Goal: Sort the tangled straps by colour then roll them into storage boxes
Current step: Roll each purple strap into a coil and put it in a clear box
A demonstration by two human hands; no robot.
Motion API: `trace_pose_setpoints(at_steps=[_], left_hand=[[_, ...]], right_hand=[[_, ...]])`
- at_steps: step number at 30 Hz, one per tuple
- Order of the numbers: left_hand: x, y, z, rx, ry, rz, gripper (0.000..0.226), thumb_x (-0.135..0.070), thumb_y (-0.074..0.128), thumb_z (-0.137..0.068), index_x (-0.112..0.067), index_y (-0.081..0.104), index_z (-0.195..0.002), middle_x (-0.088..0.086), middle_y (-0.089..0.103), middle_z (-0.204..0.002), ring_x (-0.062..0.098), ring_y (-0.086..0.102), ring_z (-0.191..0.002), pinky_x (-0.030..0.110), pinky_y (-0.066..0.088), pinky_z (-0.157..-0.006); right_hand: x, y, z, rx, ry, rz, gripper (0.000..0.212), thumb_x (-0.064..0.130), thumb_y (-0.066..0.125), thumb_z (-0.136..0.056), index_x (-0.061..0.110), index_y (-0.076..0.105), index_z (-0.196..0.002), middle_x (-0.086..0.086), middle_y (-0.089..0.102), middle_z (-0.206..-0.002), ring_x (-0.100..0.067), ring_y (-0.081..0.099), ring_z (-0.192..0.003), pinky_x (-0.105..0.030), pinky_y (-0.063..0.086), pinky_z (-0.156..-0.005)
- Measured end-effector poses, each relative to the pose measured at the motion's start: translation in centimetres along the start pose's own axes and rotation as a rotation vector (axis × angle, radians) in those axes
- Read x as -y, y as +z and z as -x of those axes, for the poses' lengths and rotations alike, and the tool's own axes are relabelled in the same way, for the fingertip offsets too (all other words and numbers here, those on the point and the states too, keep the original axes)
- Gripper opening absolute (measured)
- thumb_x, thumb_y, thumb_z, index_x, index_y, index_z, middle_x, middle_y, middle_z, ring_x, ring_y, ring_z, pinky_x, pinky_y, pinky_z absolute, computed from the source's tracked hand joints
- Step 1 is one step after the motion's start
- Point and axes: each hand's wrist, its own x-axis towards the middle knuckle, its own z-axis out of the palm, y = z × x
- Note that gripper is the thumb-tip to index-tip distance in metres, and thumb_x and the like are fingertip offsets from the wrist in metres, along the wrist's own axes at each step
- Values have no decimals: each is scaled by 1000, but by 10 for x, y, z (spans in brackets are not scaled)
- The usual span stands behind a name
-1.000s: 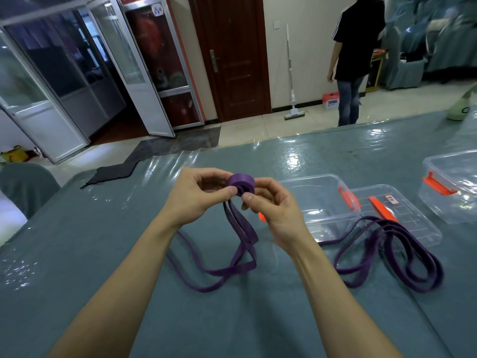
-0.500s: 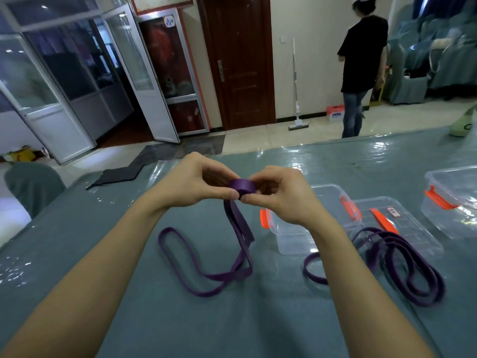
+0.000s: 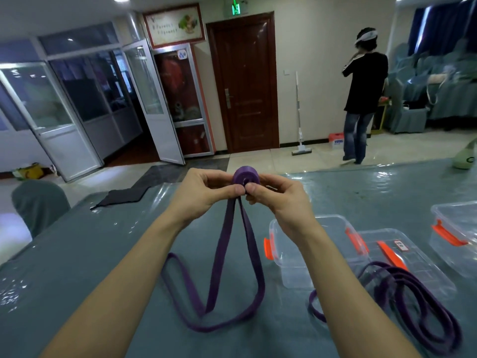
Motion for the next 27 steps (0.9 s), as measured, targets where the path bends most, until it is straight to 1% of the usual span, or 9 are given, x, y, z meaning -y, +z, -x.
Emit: trace_pose_setpoints(at_steps=[3,5,9,12,14,17,22,24,27], left_hand=[[1,0,-9,24,-8,24,37,-23,88,-83,-14,83,-118,5,86,-107,21,83,-102,23,64,-85],[2,-4,-14,65,-17,8,36,-21,89,-82,-11,83,-117,7,86,-105,23,83,-99,23,64,-84],[4,-15,-21,179,-28,-256,27,-20,93,-84,-22,87,-110,-3,86,-97,15,83,-93,21,63,-85],[1,-19,-30,254,-54,-382,27,-29,95,-83,-27,88,-109,-4,86,-96,15,83,-94,30,66,-91],[-4,-22,-36,282,-50,-432,28,-31,96,-82,-27,88,-109,-5,86,-96,15,83,-94,33,66,-92],[-11,-24,-45,297,-22,-511,26,-29,96,-83,-28,88,-108,-10,85,-93,9,82,-89,30,67,-90],[-20,-18,-58,403,22,-756,25,-40,96,-83,-29,88,-104,-16,83,-86,3,80,-82,35,68,-82],[-21,-23,-63,401,45,-724,28,-42,96,-82,-31,88,-105,-16,84,-88,2,81,-84,33,68,-83],[-15,-37,-63,260,47,-416,41,-42,98,-77,-31,86,-114,-9,86,-103,11,83,-99,27,65,-95]], right_hand=[[-5,3,-6,-24,34,-113,27,20,85,-78,12,84,-104,-12,82,-100,-24,76,-90,-33,65,-88],[-9,0,-7,0,70,-72,33,20,86,-79,8,82,-109,-13,82,-104,-28,76,-91,-33,65,-86],[-1,-22,-15,43,60,353,45,29,93,-81,27,79,-124,2,80,-113,-13,73,-75,-22,57,-66],[10,-30,-29,149,20,657,31,35,92,-83,38,79,-111,11,79,-101,-7,71,-73,-16,53,-63],[13,-29,-35,196,0,708,21,30,92,-85,36,78,-100,5,77,-91,-10,72,-76,-22,57,-65],[10,-30,-38,193,-42,701,19,23,87,-91,26,74,-104,-1,76,-90,-14,76,-75,-29,64,-74],[12,-22,-44,293,-40,941,30,30,90,-89,27,70,-111,9,75,-96,-10,76,-80,-35,67,-74],[20,-22,-51,281,-69,955,27,28,92,-86,27,74,-105,7,77,-89,-10,77,-77,-35,67,-76],[30,-29,-62,178,-87,680,24,18,90,-88,15,78,-109,-4,81,-89,-16,80,-77,-31,66,-81]])
